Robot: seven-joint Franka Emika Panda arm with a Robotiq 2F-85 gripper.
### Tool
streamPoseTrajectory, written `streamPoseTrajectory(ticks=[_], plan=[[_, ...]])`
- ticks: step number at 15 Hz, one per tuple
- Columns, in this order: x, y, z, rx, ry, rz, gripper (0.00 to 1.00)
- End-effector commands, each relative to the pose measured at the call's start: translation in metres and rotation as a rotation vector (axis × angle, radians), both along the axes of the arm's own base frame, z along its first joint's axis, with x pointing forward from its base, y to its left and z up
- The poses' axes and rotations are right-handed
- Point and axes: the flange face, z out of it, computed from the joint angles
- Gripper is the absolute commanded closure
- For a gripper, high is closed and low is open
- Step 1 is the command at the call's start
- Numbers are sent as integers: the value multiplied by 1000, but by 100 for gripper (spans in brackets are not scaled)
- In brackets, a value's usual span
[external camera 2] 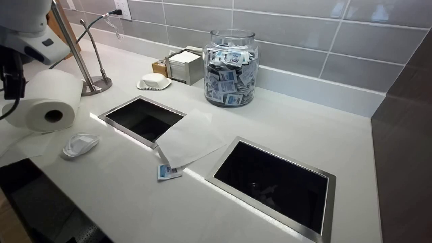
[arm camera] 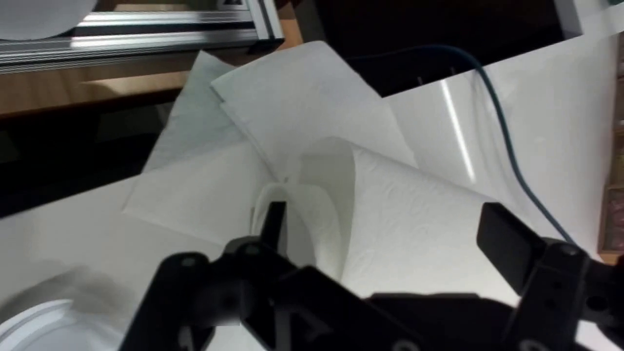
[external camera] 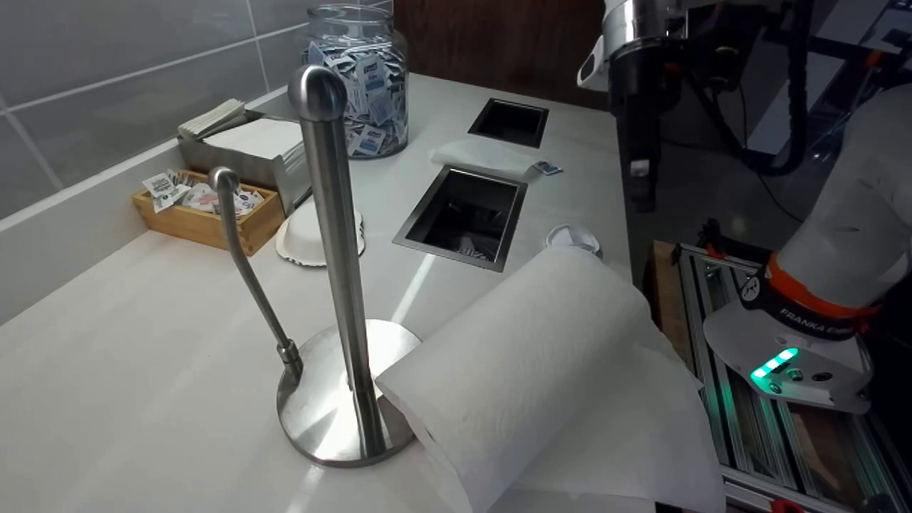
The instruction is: Put the tissue roll upright
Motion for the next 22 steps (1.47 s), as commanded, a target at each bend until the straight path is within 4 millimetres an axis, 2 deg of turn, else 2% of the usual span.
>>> streamPoseTrajectory(ticks=[1,3,5,6,10,22], plan=[[8,13,-20,158,-43,-21,0],[8,18,-31,208,-53,-22,0],[13,15,-43,194,-70,-22,0],[8,15,-28,180,-54,-15,0],[11,14,-31,179,-52,-14,0],[23,-1,-80,180,-31,-113,0]])
